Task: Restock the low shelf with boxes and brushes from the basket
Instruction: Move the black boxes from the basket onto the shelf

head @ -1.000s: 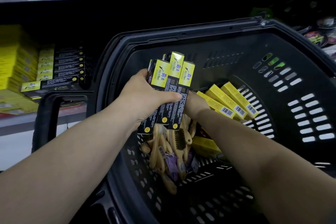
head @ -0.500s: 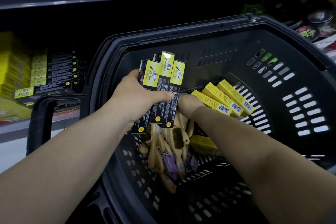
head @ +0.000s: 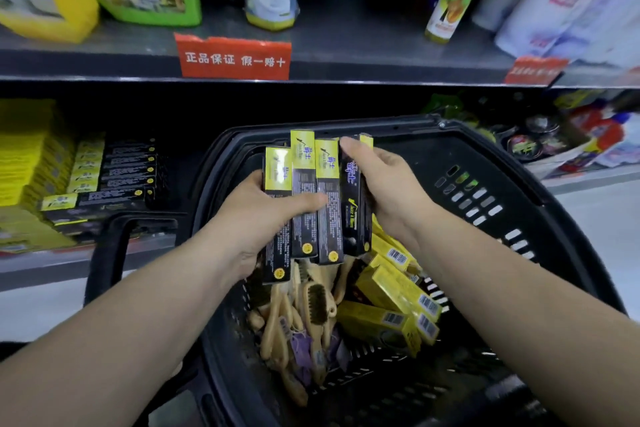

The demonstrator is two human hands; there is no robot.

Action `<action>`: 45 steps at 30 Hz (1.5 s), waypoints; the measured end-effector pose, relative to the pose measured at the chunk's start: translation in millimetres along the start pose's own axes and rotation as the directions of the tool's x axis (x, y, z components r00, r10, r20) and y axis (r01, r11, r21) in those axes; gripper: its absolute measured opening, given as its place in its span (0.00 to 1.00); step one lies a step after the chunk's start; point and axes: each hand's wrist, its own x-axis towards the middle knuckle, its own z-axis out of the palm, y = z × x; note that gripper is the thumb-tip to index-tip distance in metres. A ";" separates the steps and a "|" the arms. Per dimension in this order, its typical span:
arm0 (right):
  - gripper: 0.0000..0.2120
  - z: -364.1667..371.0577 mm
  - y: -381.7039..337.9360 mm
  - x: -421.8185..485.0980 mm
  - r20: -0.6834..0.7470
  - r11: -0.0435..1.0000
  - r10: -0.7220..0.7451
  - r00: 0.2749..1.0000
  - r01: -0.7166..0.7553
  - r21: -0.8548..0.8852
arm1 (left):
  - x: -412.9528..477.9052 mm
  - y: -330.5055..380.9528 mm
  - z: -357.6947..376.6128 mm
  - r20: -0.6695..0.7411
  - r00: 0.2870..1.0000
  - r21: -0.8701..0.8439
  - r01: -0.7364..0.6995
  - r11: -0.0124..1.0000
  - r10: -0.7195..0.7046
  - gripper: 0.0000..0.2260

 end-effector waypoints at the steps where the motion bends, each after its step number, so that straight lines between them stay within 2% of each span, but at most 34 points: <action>1: 0.26 8.5 -4.3 -4.8 0.013 0.998 0.063 0.998 -0.063 0.013 | -6.6 2.0 -1.8 -0.002 1.000 -0.025 0.011 1.000 -0.011 0.39; 2: 0.35 17.5 -9.5 -10.0 0.041 0.992 0.123 0.992 -0.123 -0.019 | -11.7 2.1 -6.2 -0.004 1.000 -0.046 0.019 0.999 -0.019 0.32; 3: 0.39 27.1 -15.6 -15.1 0.080 0.986 0.163 0.983 -0.159 -0.057 | -18.0 4.7 -11.4 -0.019 0.999 -0.047 0.025 0.999 -0.025 0.24; 4: 0.39 35.8 -21.3 -18.3 0.118 0.979 0.195 0.974 -0.187 -0.075 | -22.8 6.4 -18.3 -0.030 0.999 -0.048 0.026 0.999 -0.027 0.22; 6: 0.33 47.1 -31.6 -22.7 0.182 0.968 0.248 0.952 -0.235 -0.089 | -29.4 12.3 -34.6 -0.027 0.999 -0.045 0.025 0.999 -0.026 0.27; 7: 0.26 51.0 -36.8 -24.1 0.219 0.962 0.269 0.938 -0.251 -0.110 | -32.5 17.4 -43.1 -0.027 0.999 -0.045 0.039 0.998 -0.041 0.31; 9: 0.08 58.7 -44.8 -27.1 0.356 0.959 0.283 0.891 -0.257 -0.120 | -37.5 26.3 -61.1 -0.030 0.999 -0.073 0.043 0.996 -0.045 0.29; 10: 0.06 63.9 -48.3 -28.8 0.414 0.963 0.268 0.870 -0.246 -0.106 | -39.3 29.3 -70.3 -0.035 0.998 -0.097 0.043 0.994 -0.046 0.27; 14: 0.08 89.8 -53.7 -30.6 0.542 0.984 0.157 0.826 -0.175 -0.019 | -46.6 36.5 -101.1 -0.096 0.989 -0.174 0.096 0.980 -0.114 0.33; 17: 0.09 112.1 -52.5 -25.2 0.561 0.977 0.190 0.806 -0.209 -0.031 | -52.2 33.4 -124.6 -0.137 0.981 -0.229 0.105 0.968 -0.139 0.34; 20: 0.09 135.0 -52.1 -14.5 0.545 0.958 0.266 0.795 -0.279 -0.060 | -54.8 24.9 -155.9 -0.199 0.967 -0.229 0.114 0.967 -0.162 0.39; 22: 0.09 152.6 -51.5 -4.7 0.521 0.944 0.305 0.797 -0.324 -0.059 | -52.1 18.9 -180.6 -0.306 0.940 -0.146 0.107 0.984 -0.147 0.45; 24: 0.05 171.9 -51.2 6.5 0.523 0.946 0.301 0.798 -0.319 -0.058 | -46.7 11.1 -207.8 -0.446 0.889 -0.035 0.102 0.994 -0.107 0.48; 26: 0.01 193.7 -51.6 18.1 0.531 0.949 0.305 0.791 -0.299 -0.101 | -38.8 1.5 -233.5 -0.516 0.850 0.010 0.125 0.992 -0.102 0.50; 28: 0.02 216.4 -50.0 32.0 0.534 0.944 0.329 0.779 -0.264 -0.197 | -32.8 -9.2 -251.1 -0.520 0.843 -0.047 0.134 0.990 -0.138 0.45; 30: 0.03 239.3 -47.4 45.7 0.535 0.924 0.336 0.775 -0.162 -0.346 | -27.8 -22.7 -262.1 -0.553 0.818 -0.091 0.131 0.987 -0.159 0.29; 32: 0.04 260.3 -42.3 62.0 0.523 0.820 0.263 0.811 0.097 -0.564 | -21.5 -34.4 -268.7 -0.607 0.783 -0.087 0.103 0.991 -0.135 0.18; 33: 0.11 269.3 -38.1 73.2 0.521 0.689 0.207 0.828 0.255 -0.679 | -18.5 -38.5 -271.6 -0.615 0.777 -0.101 0.094 0.990 -0.137 0.17; 35: 0.21 286.5 -28.4 95.0 0.538 0.313 0.114 0.835 0.484 -0.817 | -15.2 -43.9 -278.2 -0.628 0.762 -0.118 0.103 0.988 -0.154 0.22; 36: 0.21 294.8 -22.5 104.1 0.549 0.174 0.097 0.830 0.529 -0.831 | -13.8 -44.9 -282.0 -0.646 0.747 -0.115 0.107 0.988 -0.156 0.26; 37: 0.20 302.4 -15.8 112.3 0.546 0.106 0.104 0.831 0.537 -0.837 | -12.4 -46.5 -286.2 -0.662 0.731 -0.124 0.111 0.986 -0.165 0.29; 39: 0.18 313.8 -0.9 126.4 0.533 0.071 0.127 0.836 0.528 -0.846 | -9.4 -49.3 -293.5 -0.688 0.707 -0.157 0.075 0.985 -0.163 0.22; 41: 0.15 320.7 16.8 138.7 0.551 0.087 0.120 0.826 0.544 -0.834 | -7.5 -49.8 -296.4 -0.700 0.699 -0.180 0.027 0.983 -0.148 0.15; 43: 0.13 325.1 31.6 146.5 0.578 0.124 0.125 0.806 0.566 -0.815 | -3.9 -49.7 -298.4 -0.702 0.699 -0.197 -0.010 0.980 -0.134 0.13; 45: 0.16 328.8 38.9 151.8 0.592 0.144 0.168 0.788 0.575 -0.806 | -1.3 -50.0 -300.1 -0.702 0.700 -0.200 -0.014 0.980 -0.134 0.14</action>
